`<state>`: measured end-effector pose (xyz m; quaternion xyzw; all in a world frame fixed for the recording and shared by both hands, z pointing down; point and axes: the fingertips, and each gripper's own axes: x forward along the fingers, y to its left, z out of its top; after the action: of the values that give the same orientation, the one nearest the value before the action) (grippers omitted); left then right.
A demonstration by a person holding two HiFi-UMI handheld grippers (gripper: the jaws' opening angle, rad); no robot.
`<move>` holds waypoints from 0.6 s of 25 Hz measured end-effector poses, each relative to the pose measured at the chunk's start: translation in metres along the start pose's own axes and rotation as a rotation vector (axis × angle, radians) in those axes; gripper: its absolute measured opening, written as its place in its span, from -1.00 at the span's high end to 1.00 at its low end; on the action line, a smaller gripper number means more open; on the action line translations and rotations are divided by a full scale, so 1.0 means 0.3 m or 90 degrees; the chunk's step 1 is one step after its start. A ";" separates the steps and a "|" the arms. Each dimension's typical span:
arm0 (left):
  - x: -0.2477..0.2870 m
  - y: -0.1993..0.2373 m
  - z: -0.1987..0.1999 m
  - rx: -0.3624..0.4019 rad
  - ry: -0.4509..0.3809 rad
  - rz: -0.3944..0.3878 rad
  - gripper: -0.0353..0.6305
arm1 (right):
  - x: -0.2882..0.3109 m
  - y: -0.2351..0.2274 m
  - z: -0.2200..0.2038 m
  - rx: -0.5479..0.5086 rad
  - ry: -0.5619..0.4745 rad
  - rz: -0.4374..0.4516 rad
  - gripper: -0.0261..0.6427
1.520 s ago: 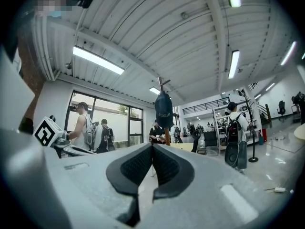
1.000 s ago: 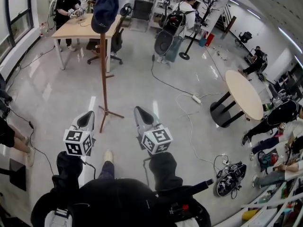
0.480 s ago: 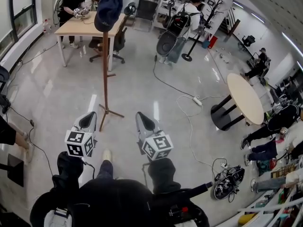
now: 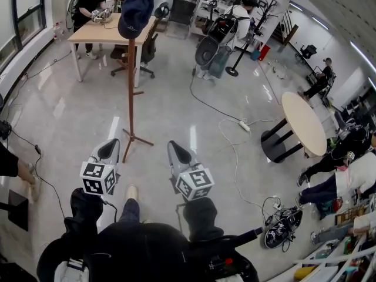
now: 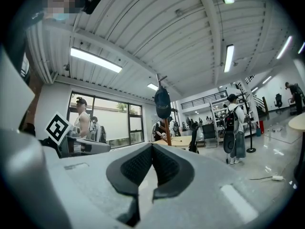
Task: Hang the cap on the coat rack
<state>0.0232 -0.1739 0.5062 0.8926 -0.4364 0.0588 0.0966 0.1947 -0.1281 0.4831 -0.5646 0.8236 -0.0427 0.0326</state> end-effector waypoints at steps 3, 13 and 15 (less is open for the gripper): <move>-0.008 0.001 -0.003 0.001 -0.001 0.003 0.89 | -0.001 0.005 0.000 0.002 -0.001 0.003 0.91; -0.013 0.003 -0.007 0.001 -0.002 0.002 0.89 | 0.003 0.018 -0.006 0.004 0.000 0.008 0.92; -0.015 0.001 -0.008 0.001 -0.001 0.002 0.89 | 0.000 0.020 -0.008 0.004 0.002 0.008 0.92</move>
<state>0.0200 -0.1701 0.5078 0.8920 -0.4379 0.0587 0.0957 0.1889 -0.1260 0.4849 -0.5590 0.8272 -0.0460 0.0334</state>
